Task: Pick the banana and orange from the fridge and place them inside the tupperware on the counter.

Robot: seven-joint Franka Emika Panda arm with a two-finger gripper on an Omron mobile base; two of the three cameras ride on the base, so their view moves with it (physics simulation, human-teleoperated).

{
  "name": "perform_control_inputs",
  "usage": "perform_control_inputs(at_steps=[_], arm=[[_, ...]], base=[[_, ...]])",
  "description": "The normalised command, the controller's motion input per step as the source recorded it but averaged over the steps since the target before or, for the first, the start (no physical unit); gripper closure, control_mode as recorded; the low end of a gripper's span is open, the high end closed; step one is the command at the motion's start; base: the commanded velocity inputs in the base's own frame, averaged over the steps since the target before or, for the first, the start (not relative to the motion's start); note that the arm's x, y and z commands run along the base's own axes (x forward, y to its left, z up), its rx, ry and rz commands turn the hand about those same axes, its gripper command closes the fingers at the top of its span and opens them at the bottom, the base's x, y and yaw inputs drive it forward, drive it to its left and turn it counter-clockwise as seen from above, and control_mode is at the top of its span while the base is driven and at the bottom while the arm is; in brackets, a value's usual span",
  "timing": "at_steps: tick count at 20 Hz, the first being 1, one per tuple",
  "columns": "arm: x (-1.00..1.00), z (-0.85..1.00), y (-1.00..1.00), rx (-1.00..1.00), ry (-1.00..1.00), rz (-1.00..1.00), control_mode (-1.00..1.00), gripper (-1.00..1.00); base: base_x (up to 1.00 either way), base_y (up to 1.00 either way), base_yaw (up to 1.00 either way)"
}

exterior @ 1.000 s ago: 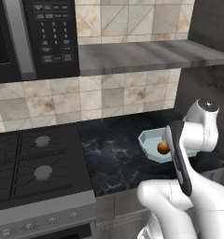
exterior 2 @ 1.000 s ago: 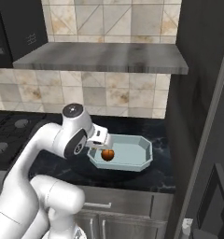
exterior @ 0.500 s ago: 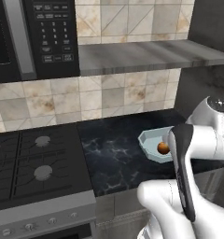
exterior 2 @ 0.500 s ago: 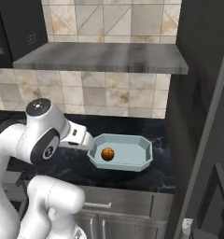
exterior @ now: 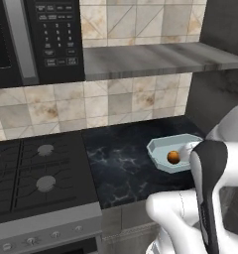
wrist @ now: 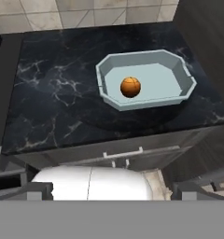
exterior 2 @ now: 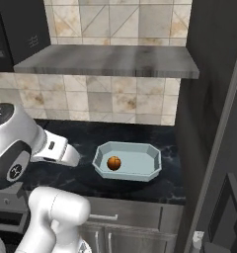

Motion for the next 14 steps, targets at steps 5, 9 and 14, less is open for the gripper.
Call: perform_control_inputs(at_steps=[5,9,14], arm=[[-0.35,0.03,0.06,0.0,-0.09,-0.05,-1.0,-1.0],[0.0,0.0,0.01,0.0,0.0,0.0,-1.0,-1.0],[-0.15,0.0,0.0,0.0,-0.05,-0.04,-1.0,-1.0]], base=[[0.0,0.0,0.0],[0.0,0.0,0.0],[0.0,0.0,0.0]])
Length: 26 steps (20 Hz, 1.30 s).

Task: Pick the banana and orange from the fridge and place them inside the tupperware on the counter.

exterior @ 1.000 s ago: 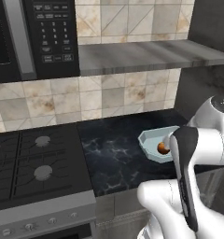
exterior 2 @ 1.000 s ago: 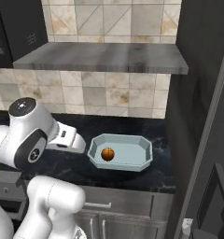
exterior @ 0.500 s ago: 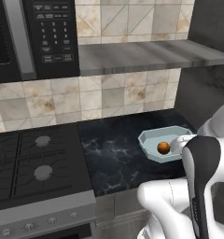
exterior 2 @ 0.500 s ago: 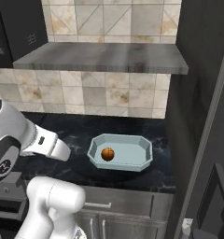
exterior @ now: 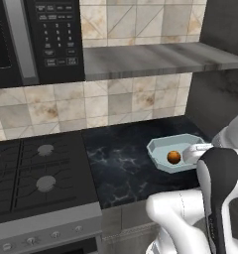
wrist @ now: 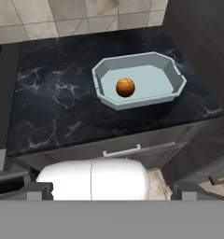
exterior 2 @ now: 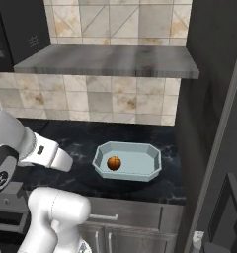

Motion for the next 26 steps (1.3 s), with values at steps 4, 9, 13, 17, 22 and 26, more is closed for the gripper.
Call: perform_control_inputs(at_steps=[4,9,13,17,22,26], arm=[[-0.45,0.0,0.0,0.0,-0.14,-0.21,-1.0,-1.0],[0.0,0.0,0.0,0.0,0.0,0.0,1.0,-1.0],[0.0,0.0,0.0,0.0,0.0,0.0,1.0,-1.0],[0.0,0.0,0.0,0.0,0.0,0.0,1.0,-1.0],[0.0,0.0,0.0,0.0,0.0,0.0,1.0,-1.0],[0.0,0.0,0.0,0.0,0.0,0.0,1.0,-1.0]], base=[[0.0,0.0,0.0],[-0.75,0.01,-0.34],[-0.95,0.02,-0.6],[-0.95,0.04,-0.62],[-0.88,0.0,-0.83],[-0.32,-0.07,-1.0]])
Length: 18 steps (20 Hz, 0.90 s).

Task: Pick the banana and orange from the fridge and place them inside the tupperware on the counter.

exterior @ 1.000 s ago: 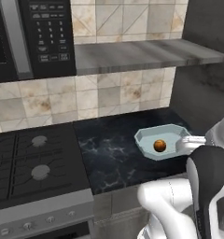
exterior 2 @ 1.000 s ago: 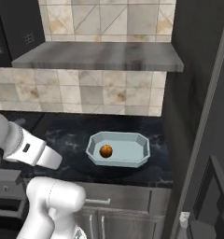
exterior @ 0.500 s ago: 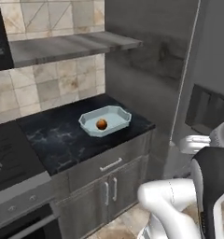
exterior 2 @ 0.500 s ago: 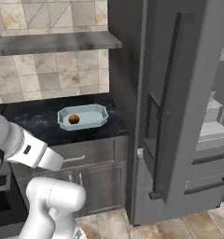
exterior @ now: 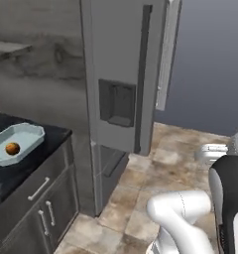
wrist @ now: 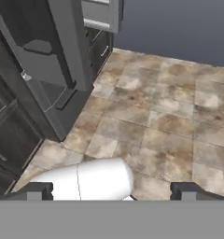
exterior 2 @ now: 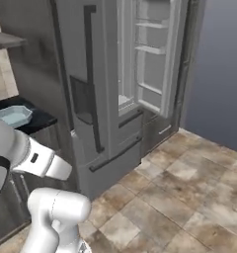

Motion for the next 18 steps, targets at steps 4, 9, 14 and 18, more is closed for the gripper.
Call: perform_control_inputs(at_steps=[4,9,14,18], arm=[[0.0,0.0,0.0,0.0,0.0,0.0,1.0,-1.0],[0.0,0.0,0.0,0.0,0.0,0.0,1.0,-1.0],[0.0,0.0,0.0,0.0,0.0,0.0,1.0,-1.0],[0.0,0.0,0.0,0.0,0.0,0.0,1.0,-1.0]], base=[[0.08,-0.31,-1.0],[0.48,-0.42,-0.9],[0.64,-0.31,-0.25],[0.71,-0.22,0.14]])
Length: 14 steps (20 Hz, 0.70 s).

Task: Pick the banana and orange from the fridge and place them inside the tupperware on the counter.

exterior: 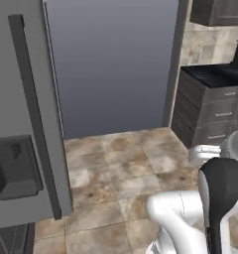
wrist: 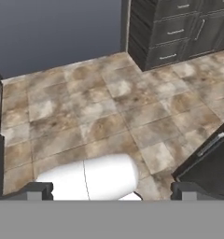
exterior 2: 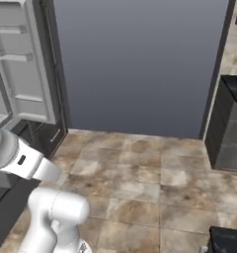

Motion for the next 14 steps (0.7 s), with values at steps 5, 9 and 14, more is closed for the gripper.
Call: perform_control_inputs(at_steps=[5,9,14], arm=[[0.0,0.0,0.0,0.0,0.0,0.0,1.0,-1.0],[0.0,0.0,0.0,0.0,0.0,0.0,1.0,-1.0],[0.0,0.0,0.0,0.0,0.0,0.0,1.0,-1.0]], base=[[0.74,-0.32,0.42],[0.73,-0.36,0.42],[0.69,-0.45,0.44]])
